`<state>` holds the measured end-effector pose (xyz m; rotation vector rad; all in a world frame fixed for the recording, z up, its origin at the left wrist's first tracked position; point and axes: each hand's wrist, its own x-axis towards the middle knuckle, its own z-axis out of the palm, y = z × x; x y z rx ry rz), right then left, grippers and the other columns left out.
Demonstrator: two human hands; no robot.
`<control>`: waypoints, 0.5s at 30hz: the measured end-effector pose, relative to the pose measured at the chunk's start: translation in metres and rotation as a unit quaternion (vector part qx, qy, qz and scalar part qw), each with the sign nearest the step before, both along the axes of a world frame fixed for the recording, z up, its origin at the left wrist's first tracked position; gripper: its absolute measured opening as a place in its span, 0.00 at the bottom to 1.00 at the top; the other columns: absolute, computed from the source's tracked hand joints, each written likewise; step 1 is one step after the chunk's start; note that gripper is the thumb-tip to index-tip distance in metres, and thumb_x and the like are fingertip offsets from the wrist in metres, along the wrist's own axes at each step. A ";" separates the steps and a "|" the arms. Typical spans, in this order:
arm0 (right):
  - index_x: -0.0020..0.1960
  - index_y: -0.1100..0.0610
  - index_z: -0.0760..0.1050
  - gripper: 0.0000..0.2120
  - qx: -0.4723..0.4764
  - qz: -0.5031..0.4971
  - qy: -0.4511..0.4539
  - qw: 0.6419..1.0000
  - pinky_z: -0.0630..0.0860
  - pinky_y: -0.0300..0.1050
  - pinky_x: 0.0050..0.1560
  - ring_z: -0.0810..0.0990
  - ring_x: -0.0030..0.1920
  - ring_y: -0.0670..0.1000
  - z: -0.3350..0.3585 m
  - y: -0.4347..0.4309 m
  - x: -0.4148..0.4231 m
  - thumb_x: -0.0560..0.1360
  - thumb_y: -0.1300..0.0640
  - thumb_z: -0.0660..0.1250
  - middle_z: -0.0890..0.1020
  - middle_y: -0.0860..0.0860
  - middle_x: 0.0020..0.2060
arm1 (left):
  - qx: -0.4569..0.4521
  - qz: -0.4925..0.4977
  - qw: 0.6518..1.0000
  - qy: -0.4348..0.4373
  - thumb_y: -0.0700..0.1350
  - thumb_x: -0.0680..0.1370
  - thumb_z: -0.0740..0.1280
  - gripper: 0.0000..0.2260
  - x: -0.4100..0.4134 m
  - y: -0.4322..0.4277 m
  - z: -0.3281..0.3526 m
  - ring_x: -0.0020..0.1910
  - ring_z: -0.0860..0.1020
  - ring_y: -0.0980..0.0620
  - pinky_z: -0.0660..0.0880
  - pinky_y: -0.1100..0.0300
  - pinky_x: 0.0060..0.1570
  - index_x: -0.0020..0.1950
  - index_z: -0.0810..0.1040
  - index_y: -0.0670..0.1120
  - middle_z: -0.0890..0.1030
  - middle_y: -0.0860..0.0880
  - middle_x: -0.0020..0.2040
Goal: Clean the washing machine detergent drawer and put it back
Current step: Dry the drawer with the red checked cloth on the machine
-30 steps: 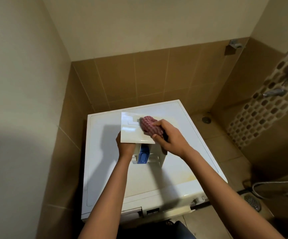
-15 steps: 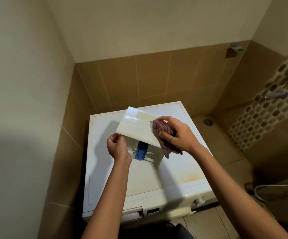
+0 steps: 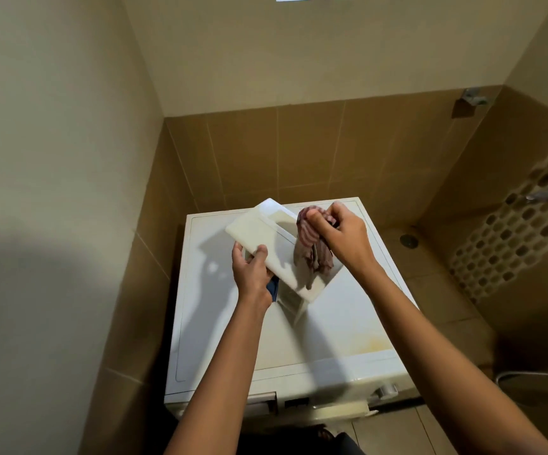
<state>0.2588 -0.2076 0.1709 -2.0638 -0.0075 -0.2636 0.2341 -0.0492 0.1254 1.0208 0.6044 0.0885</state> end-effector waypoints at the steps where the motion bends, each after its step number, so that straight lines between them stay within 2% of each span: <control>1: 0.37 0.60 0.65 0.23 0.040 -0.005 -0.012 0.999 0.66 0.39 0.32 0.68 0.31 0.45 0.005 0.003 0.003 0.74 0.42 0.68 0.71 0.49 0.30 | 0.021 -0.007 1.000 0.004 0.37 0.80 0.64 0.20 0.003 0.003 0.000 0.52 0.80 0.46 0.79 0.46 0.54 0.70 0.68 0.50 0.81 0.50 0.50; 3: 0.37 0.60 0.66 0.23 0.040 0.013 -0.051 0.998 0.71 0.45 0.40 0.72 0.38 0.51 0.014 0.012 0.007 0.73 0.43 0.70 0.72 0.56 0.36 | 0.058 -0.027 0.998 0.010 0.40 0.81 0.63 0.14 0.006 0.008 0.000 0.49 0.81 0.46 0.80 0.47 0.53 0.65 0.72 0.52 0.82 0.50 0.48; 5: 0.40 0.61 0.69 0.19 -0.057 0.078 -0.088 0.991 0.71 0.44 0.49 0.71 0.46 0.54 0.015 0.023 0.009 0.71 0.47 0.73 0.70 0.58 0.44 | 0.060 -0.033 0.998 0.016 0.41 0.81 0.62 0.09 0.008 0.012 0.001 0.49 0.80 0.45 0.79 0.46 0.52 0.59 0.76 0.52 0.82 0.48 0.49; 7: 0.49 0.63 0.71 0.18 -0.146 0.195 -0.069 0.967 0.70 0.44 0.57 0.70 0.52 0.55 0.006 0.033 0.006 0.72 0.50 0.72 0.69 0.57 0.51 | 0.056 -0.034 0.998 0.025 0.43 0.82 0.62 0.06 0.010 0.016 0.002 0.49 0.79 0.45 0.77 0.48 0.52 0.50 0.78 0.48 0.82 0.46 0.49; 9: 0.63 0.62 0.66 0.22 -0.191 0.291 -0.031 0.937 0.66 0.49 0.67 0.67 0.65 0.55 -0.012 0.037 -0.003 0.75 0.52 0.68 0.69 0.57 0.63 | 0.044 -0.044 0.997 0.043 0.47 0.83 0.59 0.11 0.013 0.020 0.003 0.48 0.78 0.44 0.77 0.48 0.49 0.48 0.79 0.47 0.81 0.43 0.49; 11: 0.74 0.59 0.57 0.28 -0.198 0.315 -0.028 0.928 0.55 0.46 0.75 0.52 0.76 0.51 -0.030 0.041 -0.011 0.78 0.52 0.63 0.60 0.53 0.74 | 0.029 -0.065 0.996 0.061 0.53 0.83 0.55 0.17 0.013 0.024 0.004 0.50 0.81 0.42 0.78 0.45 0.52 0.52 0.80 0.46 0.83 0.41 0.51; 13: 0.75 0.56 0.54 0.28 -0.201 0.308 -0.061 0.928 0.50 0.43 0.75 0.44 0.77 0.48 -0.039 0.048 -0.013 0.79 0.50 0.59 0.54 0.49 0.77 | 0.033 -0.090 0.994 0.062 0.58 0.83 0.51 0.23 0.013 0.026 0.005 0.53 0.82 0.42 0.78 0.43 0.56 0.53 0.81 0.47 0.84 0.41 0.54; 15: 0.73 0.54 0.57 0.25 -0.193 0.305 -0.075 0.929 0.51 0.42 0.74 0.43 0.77 0.46 -0.041 0.061 -0.005 0.79 0.49 0.58 0.54 0.49 0.77 | 0.043 -0.104 0.992 0.063 0.63 0.82 0.47 0.27 0.013 0.023 0.006 0.52 0.82 0.42 0.78 0.40 0.55 0.54 0.81 0.50 0.83 0.42 0.54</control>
